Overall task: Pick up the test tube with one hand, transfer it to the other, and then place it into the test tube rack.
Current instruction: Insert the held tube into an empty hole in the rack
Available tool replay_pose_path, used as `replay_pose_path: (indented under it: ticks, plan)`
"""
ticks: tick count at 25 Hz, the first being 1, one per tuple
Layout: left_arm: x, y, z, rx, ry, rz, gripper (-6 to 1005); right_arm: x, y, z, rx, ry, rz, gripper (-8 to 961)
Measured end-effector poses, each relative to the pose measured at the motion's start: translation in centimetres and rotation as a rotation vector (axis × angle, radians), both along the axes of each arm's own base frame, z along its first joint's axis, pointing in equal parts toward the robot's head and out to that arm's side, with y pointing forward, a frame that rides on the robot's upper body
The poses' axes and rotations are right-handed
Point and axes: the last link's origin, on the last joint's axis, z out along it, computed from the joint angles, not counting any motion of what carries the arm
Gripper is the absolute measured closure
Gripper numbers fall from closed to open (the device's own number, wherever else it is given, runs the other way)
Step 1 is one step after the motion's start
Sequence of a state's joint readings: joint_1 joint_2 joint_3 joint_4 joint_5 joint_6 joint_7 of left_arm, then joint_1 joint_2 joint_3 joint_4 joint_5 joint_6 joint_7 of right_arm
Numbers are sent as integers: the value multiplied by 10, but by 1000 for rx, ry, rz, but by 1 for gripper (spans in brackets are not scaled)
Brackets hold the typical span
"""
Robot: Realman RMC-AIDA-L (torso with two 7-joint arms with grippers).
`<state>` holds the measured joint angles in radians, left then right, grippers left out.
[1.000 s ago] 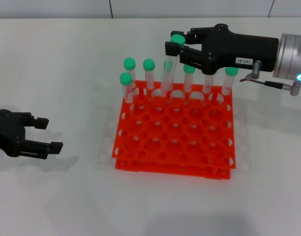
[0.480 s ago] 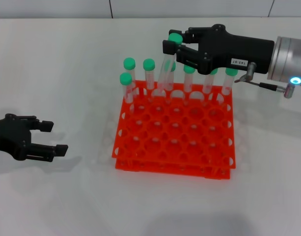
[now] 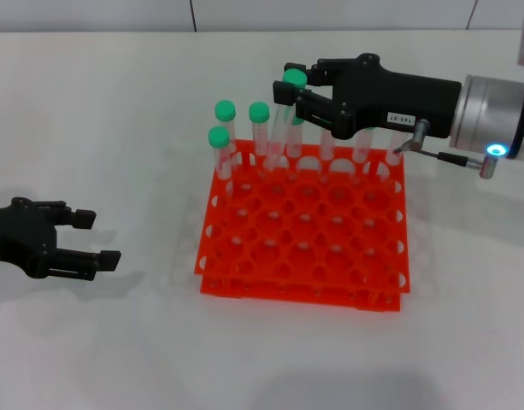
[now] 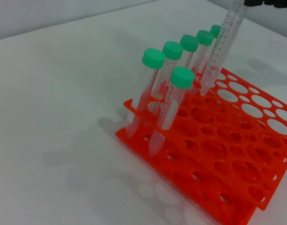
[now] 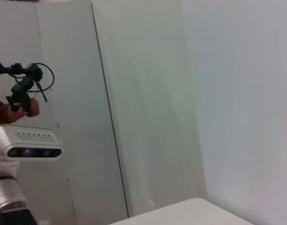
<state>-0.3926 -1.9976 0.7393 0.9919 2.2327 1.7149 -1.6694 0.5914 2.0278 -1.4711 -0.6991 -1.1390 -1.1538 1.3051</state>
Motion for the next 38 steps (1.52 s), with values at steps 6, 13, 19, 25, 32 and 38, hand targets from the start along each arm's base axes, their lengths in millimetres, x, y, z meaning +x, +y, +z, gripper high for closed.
replay_pose_path:
  ticks: [6, 13, 19, 25, 32, 38]
  plan:
    - [1, 0, -1, -1, -3, -2, 136, -1, 2, -8, 12, -20, -13, 688]
    - [1, 1, -2, -1, -3, -3, 136, -6, 3, -12, 15, -18, -6, 688]
    - [0, -1, -2, -2, -1, 1, 136, -9, 2, -13, 11, -10, 1, 688]
    - [-1, -2, -3, -7, 1, 4, 136, -10, 2, -15, 9, -12, 3, 688]
    - [0, -3, -6, -14, -1, -10, 136, -8, 3, -20, 14, -17, -8, 688]
    - [2, -3, -9, -24, -9, -26, 136, -6, 5, -22, 25, -22, -15, 688]
